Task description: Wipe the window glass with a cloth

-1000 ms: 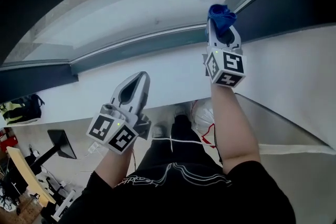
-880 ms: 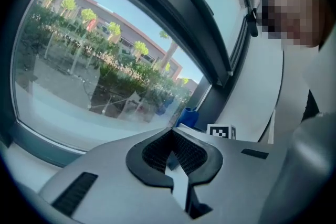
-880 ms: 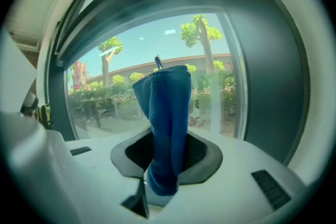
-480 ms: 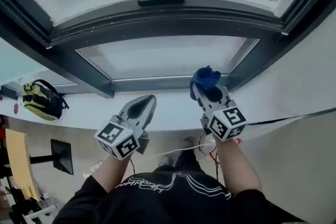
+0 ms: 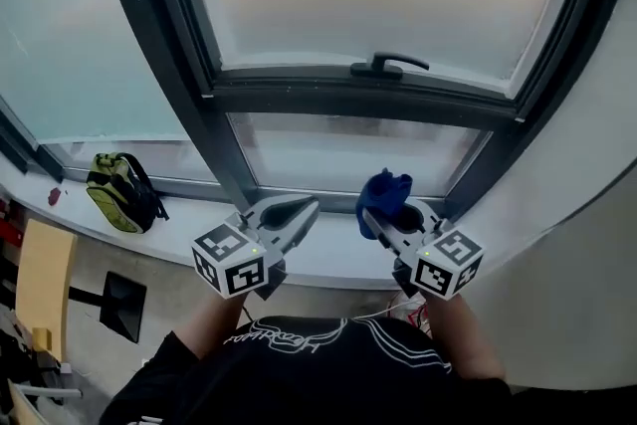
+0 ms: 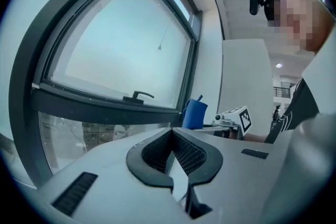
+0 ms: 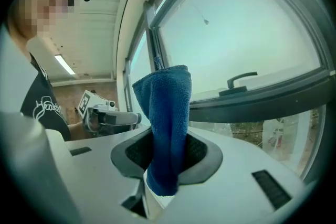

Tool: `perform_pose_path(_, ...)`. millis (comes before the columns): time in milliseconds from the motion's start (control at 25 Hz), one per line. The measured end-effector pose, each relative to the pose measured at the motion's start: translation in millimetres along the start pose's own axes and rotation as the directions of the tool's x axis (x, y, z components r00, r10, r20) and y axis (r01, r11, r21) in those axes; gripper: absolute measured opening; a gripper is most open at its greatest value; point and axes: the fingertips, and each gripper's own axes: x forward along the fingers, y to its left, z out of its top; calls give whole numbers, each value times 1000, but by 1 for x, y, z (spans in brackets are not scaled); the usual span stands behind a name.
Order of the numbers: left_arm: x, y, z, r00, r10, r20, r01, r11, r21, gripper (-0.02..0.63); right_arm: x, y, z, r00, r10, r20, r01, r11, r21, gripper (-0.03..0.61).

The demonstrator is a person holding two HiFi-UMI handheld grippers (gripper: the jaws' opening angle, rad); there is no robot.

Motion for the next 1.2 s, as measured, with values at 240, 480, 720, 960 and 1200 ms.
perform_pose_path(240, -27, -14, 15, 999, 14, 42, -16, 998, 64, 5, -6, 46, 11, 997, 76, -25, -78, 994, -80, 93)
perform_pose_path(480, -36, -24, 19, 999, 1, 53, -5, 997, 73, 5, -10, 53, 10, 997, 64, -36, -67, 995, -74, 92)
perform_pose_path(720, -39, -27, 20, 999, -6, 54, 2, 997, 74, 5, -8, 56, 11, 998, 60, -31, -62, 995, -72, 92)
perform_pose_path(960, -42, -22, 18, 999, -11, 43, 8, 998, 64, 5, 1, 58, 13, 998, 36, -46, -41, 992, -118, 92)
perform_pose_path(1200, -41, -22, 11, 999, -12, 34, 10, 998, 63, 5, 2, 59, 6, 997, 53, -52, -58, 994, -94, 92)
